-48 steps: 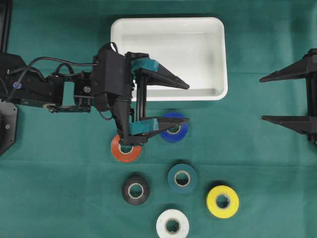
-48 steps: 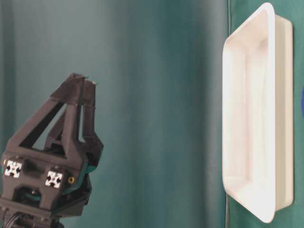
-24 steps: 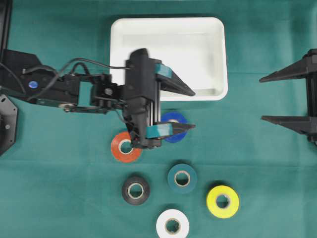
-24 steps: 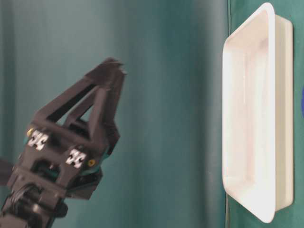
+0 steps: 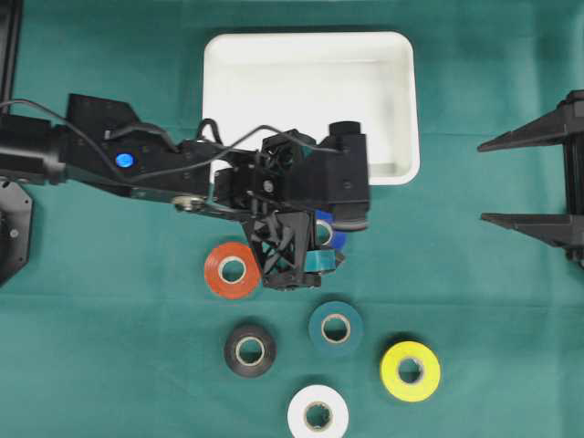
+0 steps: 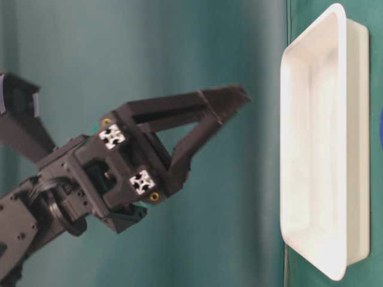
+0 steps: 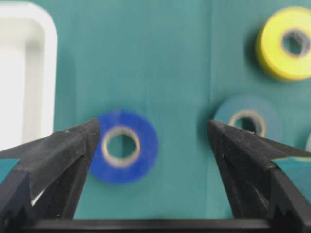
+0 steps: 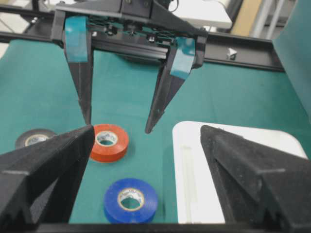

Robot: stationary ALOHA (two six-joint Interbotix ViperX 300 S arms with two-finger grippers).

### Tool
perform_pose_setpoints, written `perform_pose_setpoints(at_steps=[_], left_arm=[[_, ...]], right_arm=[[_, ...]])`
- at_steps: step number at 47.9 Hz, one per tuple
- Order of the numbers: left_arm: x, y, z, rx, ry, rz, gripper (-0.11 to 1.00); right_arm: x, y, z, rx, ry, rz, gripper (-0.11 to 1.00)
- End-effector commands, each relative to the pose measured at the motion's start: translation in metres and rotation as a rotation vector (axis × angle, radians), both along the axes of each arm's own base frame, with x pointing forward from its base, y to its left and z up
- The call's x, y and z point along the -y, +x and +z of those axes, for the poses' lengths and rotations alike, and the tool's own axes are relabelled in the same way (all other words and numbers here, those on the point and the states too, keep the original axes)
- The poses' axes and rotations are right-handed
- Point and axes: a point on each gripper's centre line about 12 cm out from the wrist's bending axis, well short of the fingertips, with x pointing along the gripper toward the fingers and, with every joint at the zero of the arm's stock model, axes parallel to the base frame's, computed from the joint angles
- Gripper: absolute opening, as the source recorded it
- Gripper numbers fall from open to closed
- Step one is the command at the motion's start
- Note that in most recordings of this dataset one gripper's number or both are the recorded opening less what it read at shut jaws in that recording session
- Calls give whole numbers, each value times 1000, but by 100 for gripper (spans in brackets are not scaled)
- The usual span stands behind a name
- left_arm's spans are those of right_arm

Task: Pick up the tape from a random location and place it into the white case.
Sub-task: 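Move the open left gripper over the blue tape roll, then lower the left gripper into the blue roll's hole and close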

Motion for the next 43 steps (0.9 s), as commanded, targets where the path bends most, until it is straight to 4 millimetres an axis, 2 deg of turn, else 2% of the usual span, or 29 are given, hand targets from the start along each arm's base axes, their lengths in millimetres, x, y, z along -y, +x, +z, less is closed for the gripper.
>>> perform_pose_setpoints(at_steps=[1,8,43], left_arm=[[2,2,18,-18,-2,-1,98],[4,3,17,-61,0,-4,98],[5,5,18,-37,-1,-7,98]], right_arm=[[0,3,8,20,1,-2,89],[0,3,8,18,0,-1,89],[0,4,8,11,1,-2,89]])
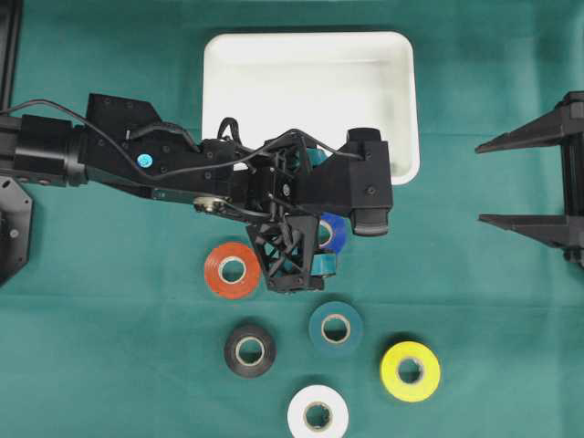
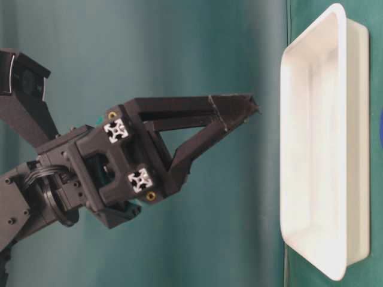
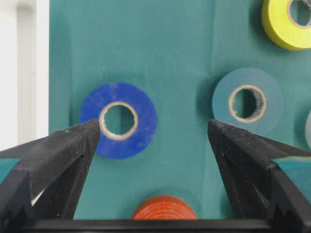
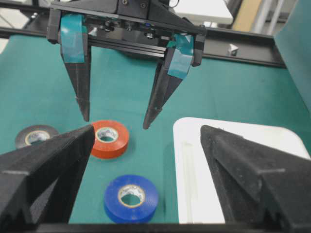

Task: Pick up the tape from a random location and place it into the white case.
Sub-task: 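Lower the left gripper into the blue roll's hole and close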

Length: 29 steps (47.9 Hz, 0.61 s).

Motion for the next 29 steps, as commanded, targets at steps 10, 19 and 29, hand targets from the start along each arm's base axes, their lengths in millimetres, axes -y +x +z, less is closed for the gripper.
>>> perform_pose_setpoints(at_steps=[10,19,29], left_arm=[[2,2,13,49,-2,-5,98],[2,2,12,52,-2,-4,98],[2,5,1,55,-2,-4,98]], right_arm=[[0,3,9,20,0,-1,89],[0,4,7,12,0,-1,89],[0,4,7,11,1,-2,89]])
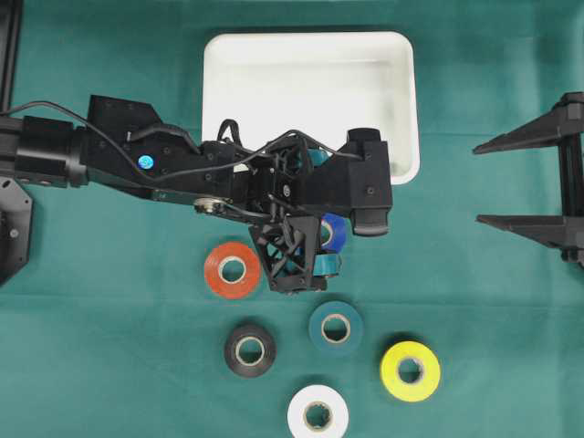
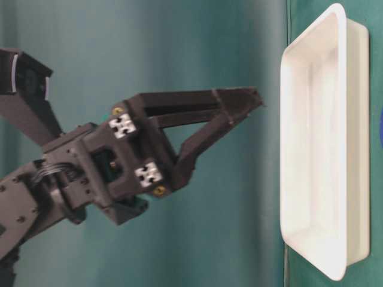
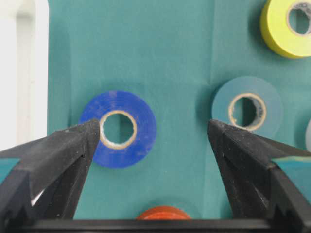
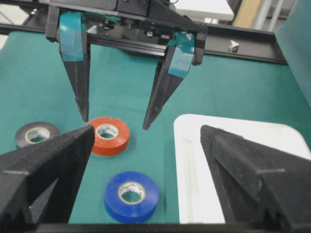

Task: Pick up the tape from a random location and place it into the white case.
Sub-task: 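Lower the left gripper into the blue roll's hole and close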

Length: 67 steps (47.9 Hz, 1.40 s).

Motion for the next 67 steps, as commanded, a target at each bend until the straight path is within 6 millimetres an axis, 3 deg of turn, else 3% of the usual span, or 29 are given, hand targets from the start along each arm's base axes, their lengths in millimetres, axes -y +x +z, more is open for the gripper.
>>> perform_pose_setpoints(at_steps=[1,16,51,67], left_arm=[[2,2,7,34,-1,-4,98],[2,3,-16,38,-4,-2,98],[6,10,-100,-48,-13,11,98],[6,10,-118,-73,-11,11,98]], right_arm=[[0,3,9,21,0,-1,89],[0,3,9,18,0,-1,89],[0,6,3,-3,0,-1,89],[0,6,3,-3,2,-1,89]])
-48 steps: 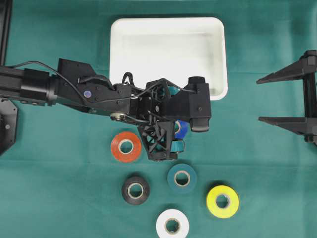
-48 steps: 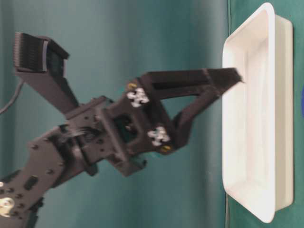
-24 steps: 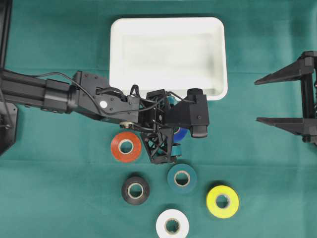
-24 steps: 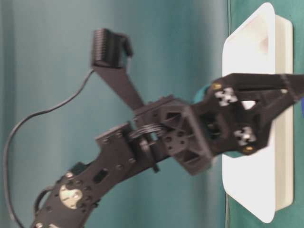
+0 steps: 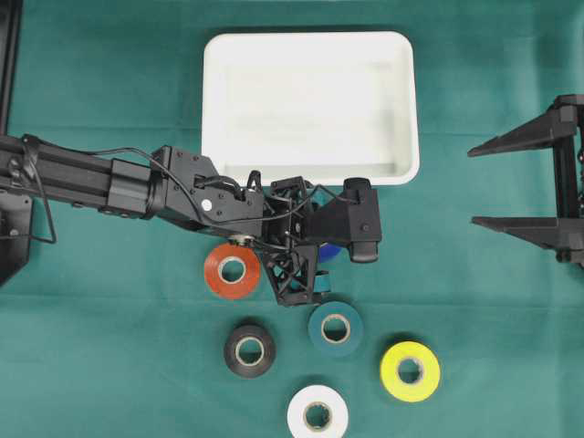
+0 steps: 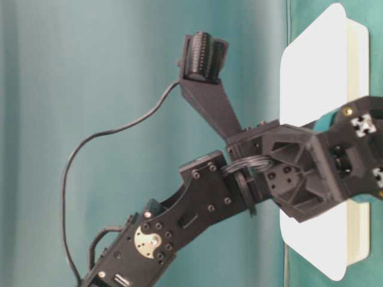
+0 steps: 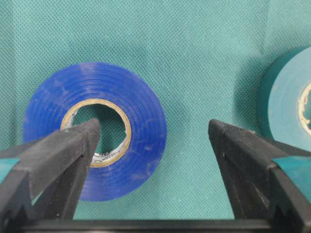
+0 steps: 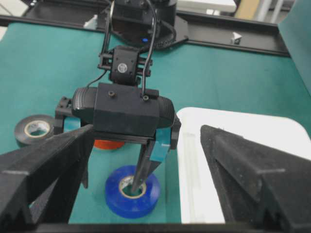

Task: Pick up the tape from a random location and place it into the white case.
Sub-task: 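Lower the left gripper into the blue roll's hole and close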

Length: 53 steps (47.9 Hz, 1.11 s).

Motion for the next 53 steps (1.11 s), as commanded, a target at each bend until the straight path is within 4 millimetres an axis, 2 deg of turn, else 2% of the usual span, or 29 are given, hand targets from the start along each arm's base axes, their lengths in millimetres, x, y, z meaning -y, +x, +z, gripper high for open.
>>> perform_pose_setpoints(at_steps=[1,12,32,35,38,48,53], left_arm=[[3,3,10,29,0,-7,98],[3,1,2,22,0,-7,98],[1,2,3,25,0,-4,96],[0,2,3,22,0,-1,90],[1,2,3,22,0,-4,79],[1,0,2,2,5,-7,23],[1,-1,1,-9,5,-7,22]], right_arm=[[0,3,7,17,0,-1,89],[0,3,7,18,0,-1,89],[0,3,7,15,0,-1,89],[0,3,8,17,1,-2,89],[0,3,7,17,1,-2,89],[0,3,7,17,0,-1,89],[0,3,7,17,1,-2,89]])
